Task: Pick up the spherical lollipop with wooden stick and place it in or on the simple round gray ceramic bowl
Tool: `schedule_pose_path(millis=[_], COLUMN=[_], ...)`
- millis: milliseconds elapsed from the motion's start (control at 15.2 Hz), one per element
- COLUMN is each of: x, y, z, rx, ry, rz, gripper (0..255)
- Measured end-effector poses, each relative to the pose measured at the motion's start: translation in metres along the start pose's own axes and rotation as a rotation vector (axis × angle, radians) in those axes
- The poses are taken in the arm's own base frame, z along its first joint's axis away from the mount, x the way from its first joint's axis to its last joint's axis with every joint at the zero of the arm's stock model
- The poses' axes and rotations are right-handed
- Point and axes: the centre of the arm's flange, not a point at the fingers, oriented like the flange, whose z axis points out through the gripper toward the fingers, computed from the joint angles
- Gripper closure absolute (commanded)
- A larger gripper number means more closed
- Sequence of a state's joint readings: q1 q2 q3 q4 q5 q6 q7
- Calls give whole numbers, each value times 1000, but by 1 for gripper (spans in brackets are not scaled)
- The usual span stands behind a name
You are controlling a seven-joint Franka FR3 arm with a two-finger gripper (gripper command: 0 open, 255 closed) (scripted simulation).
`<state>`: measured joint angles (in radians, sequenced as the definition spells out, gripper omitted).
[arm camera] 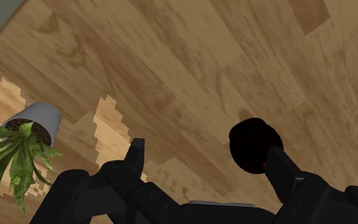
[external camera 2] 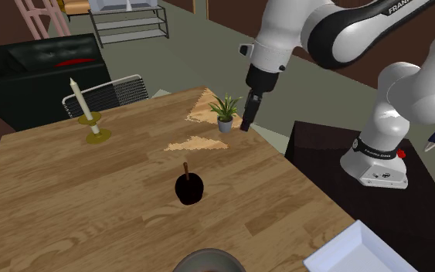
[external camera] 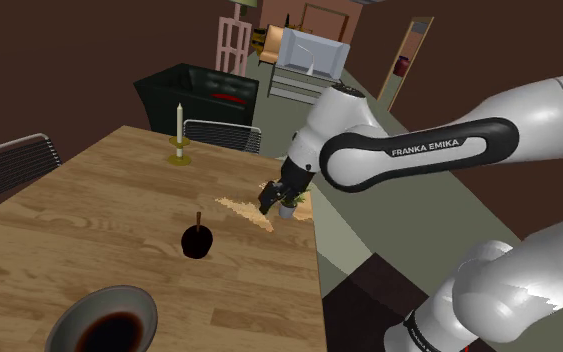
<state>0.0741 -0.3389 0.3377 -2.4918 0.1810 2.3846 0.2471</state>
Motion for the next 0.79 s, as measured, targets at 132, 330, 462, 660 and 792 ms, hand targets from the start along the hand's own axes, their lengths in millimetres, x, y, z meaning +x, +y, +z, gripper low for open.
schedule_pose_path(millis=[132, 330, 462, 660, 792], x=[10, 28, 42, 62, 73], y=[-12, -33, -48, -72, -85], z=[18, 38, 52, 71, 84], rx=[12, 32, 47, 67, 80], ry=[25, 65, 92, 131, 157], rz=[-2, -5, -6, -7, -8], gripper=[0, 0, 0, 0, 0])
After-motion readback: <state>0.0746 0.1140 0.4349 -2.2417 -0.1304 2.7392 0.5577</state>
